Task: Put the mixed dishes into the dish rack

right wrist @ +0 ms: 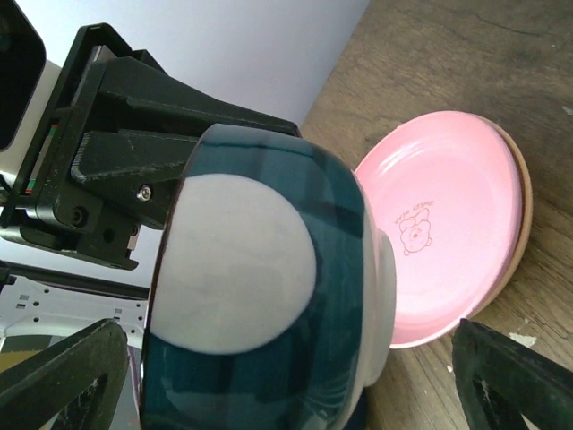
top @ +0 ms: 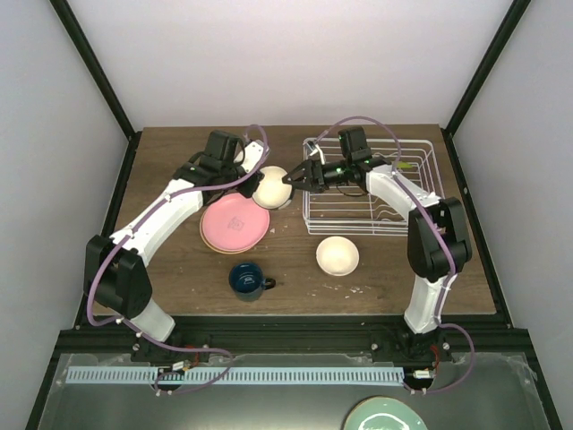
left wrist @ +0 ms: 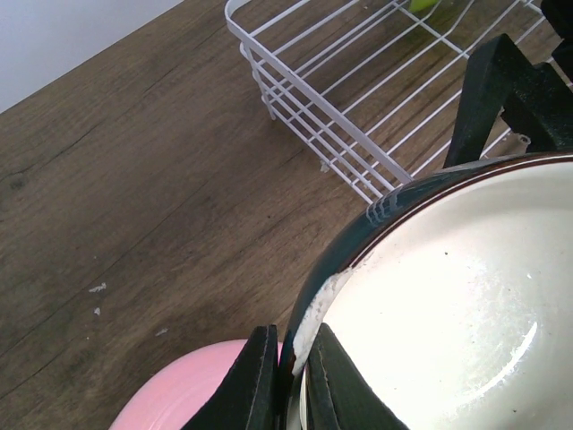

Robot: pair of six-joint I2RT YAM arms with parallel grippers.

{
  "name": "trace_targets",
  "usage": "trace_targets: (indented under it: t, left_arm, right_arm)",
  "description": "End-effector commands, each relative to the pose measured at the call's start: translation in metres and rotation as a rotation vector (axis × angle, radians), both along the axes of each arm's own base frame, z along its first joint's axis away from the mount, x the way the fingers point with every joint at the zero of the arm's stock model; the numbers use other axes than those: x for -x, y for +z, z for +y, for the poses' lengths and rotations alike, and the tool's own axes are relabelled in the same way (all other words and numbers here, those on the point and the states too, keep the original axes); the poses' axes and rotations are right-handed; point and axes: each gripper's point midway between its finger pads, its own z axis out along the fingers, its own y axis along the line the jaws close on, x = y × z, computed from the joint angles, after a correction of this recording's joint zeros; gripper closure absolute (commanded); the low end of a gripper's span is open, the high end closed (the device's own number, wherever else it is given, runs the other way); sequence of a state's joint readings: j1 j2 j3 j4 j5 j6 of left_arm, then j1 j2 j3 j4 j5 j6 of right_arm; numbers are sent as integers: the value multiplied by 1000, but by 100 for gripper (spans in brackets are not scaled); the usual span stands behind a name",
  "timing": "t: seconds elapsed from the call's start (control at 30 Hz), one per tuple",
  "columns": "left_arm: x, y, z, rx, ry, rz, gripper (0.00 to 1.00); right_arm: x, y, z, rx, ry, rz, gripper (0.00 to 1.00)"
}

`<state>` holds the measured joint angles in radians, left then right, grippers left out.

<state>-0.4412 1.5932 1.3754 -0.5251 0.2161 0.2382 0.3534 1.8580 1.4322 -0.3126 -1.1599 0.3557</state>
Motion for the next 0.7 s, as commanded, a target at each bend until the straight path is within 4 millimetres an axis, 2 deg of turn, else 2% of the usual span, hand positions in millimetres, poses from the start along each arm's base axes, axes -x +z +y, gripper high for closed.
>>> trace_targets:
  t: [0.0, 0.27, 0.33, 0.53, 0.67]
  left_arm:
    - [-2, 27, -10, 79, -24, -61, 100]
    - [-4, 26, -12, 83, -31, -63, 100]
    - [-4, 24, -12, 82, -34, -60, 100]
    - [-3, 19, -12, 77, -35, -52, 100]
    - [-2, 17, -11, 72, -35, -49, 100]
  right_arm:
    - [3, 20, 16, -57, 56, -60, 0]
    - [17, 13, 31, -71, 126, -43, 1]
    - [18, 14, 32, -73, 132, -40, 5]
    - [19, 15, 32, -75, 144, -44, 22]
    - [21, 16, 32, -77, 151, -55, 28]
